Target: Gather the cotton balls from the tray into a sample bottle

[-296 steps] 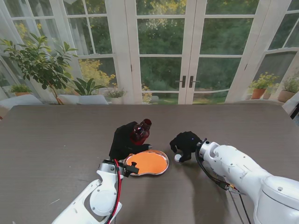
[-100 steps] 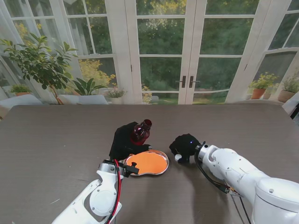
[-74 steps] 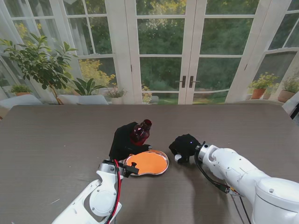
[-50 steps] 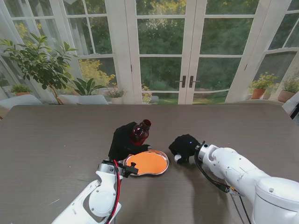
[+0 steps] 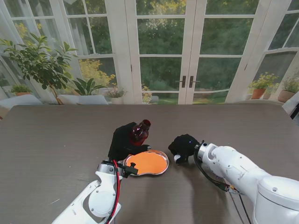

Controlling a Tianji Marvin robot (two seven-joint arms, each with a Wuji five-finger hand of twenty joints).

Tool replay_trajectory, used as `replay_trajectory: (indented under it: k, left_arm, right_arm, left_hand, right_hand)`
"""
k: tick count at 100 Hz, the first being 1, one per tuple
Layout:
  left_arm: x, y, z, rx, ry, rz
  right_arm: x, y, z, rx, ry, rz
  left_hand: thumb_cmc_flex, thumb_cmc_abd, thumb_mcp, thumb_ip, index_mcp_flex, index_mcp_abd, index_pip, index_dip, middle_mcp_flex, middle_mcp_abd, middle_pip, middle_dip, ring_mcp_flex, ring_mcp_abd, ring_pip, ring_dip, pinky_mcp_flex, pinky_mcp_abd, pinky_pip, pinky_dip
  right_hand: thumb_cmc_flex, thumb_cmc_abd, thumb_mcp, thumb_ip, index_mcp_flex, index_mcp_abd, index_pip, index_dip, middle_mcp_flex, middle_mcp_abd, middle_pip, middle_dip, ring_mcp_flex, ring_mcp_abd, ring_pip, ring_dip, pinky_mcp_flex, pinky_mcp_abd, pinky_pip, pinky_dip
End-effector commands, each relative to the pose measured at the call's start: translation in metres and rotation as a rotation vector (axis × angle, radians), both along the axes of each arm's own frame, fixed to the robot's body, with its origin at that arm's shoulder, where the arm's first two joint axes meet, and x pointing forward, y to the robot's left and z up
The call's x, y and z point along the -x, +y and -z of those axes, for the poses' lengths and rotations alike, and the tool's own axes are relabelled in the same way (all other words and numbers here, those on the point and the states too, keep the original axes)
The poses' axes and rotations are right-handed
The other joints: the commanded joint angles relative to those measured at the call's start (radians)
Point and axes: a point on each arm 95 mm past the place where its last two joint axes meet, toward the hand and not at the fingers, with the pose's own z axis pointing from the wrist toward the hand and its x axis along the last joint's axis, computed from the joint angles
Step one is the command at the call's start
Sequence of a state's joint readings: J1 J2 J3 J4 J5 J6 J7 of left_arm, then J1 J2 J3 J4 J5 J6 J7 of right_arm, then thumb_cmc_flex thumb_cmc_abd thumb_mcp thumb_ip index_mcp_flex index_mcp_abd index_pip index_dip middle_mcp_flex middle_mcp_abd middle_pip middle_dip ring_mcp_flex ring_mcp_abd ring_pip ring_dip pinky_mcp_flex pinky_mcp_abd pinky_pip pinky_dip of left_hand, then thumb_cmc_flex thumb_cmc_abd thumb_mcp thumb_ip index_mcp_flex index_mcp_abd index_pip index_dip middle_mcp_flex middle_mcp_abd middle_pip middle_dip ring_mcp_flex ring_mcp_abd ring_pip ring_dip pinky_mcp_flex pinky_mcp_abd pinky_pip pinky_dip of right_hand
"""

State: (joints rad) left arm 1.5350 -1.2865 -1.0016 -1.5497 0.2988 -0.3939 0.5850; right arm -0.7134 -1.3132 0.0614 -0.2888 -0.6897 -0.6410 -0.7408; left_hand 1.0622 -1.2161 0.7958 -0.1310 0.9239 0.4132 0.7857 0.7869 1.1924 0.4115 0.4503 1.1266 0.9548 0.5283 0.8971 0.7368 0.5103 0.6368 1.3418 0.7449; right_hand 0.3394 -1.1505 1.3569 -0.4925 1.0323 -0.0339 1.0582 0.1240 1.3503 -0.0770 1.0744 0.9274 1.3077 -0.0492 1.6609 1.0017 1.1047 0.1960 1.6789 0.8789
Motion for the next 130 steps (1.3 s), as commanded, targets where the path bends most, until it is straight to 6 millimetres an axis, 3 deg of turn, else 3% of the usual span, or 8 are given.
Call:
replay_trajectory:
  k: [1,44,69,130]
  left_arm:
    - [0.001,-0.002,-0.002,-0.001,0.002,0.012]
    - [0.0,-0.003,-0.002,0.0,0.006,0.011]
    - [-0.001,-0.002,-0.001,-0.003,0.015,0.008]
    - [-0.004,-0.004,0.004,-0.021,0.058,0.02]
  right_arm:
    - [0.008,-0.003,0.011,0.025,0.031,-0.009]
    - [0.004,-0.001,-0.005,-0.077,0.031,0.062]
    - [0.002,0.003,-0.029,-0.18,0.046,0.146]
    - [0.014,0.003,-0.163,-0.474,-0.049,0.327]
  left_hand:
    - [0.062,0.814,0.088,0.011,0.091,-0.152,0.132,0.021,0.044,-0.006,0.0,0.014,0.02,0.095,0.004,0.009,-0.026,-0.006,-0.011,0.014]
    - [0.062,0.815,0.087,0.011,0.091,-0.152,0.133,0.021,0.045,-0.006,0.0,0.014,0.022,0.093,0.005,0.009,-0.025,-0.007,-0.011,0.015]
    - [0.064,0.815,0.087,0.011,0.092,-0.148,0.132,0.021,0.046,-0.005,0.0,0.013,0.021,0.096,0.004,0.009,-0.025,-0.006,-0.011,0.015]
    - [0.064,0.816,0.085,0.014,0.092,-0.149,0.132,0.023,0.045,-0.005,0.0,0.013,0.019,0.095,0.004,0.01,-0.025,-0.006,-0.012,0.014]
  right_hand:
    - [0.093,0.087,0.105,0.053,0.078,-0.043,0.091,0.06,0.092,0.0,0.04,0.007,0.01,-0.065,0.077,0.003,0.019,0.018,0.097,0.008]
    - [0.087,0.087,0.116,0.049,0.075,-0.04,0.089,0.079,0.092,-0.007,0.041,0.018,0.01,-0.07,0.075,0.001,0.023,0.011,0.097,0.002]
    - [0.086,0.09,0.116,0.049,0.075,-0.039,0.088,0.082,0.093,-0.006,0.041,0.02,0.01,-0.068,0.075,0.001,0.023,0.012,0.097,0.0]
    - [0.094,0.112,0.093,0.058,0.067,-0.019,0.094,0.106,0.093,-0.001,0.04,0.024,0.01,-0.064,0.077,0.001,0.026,0.02,0.103,-0.001]
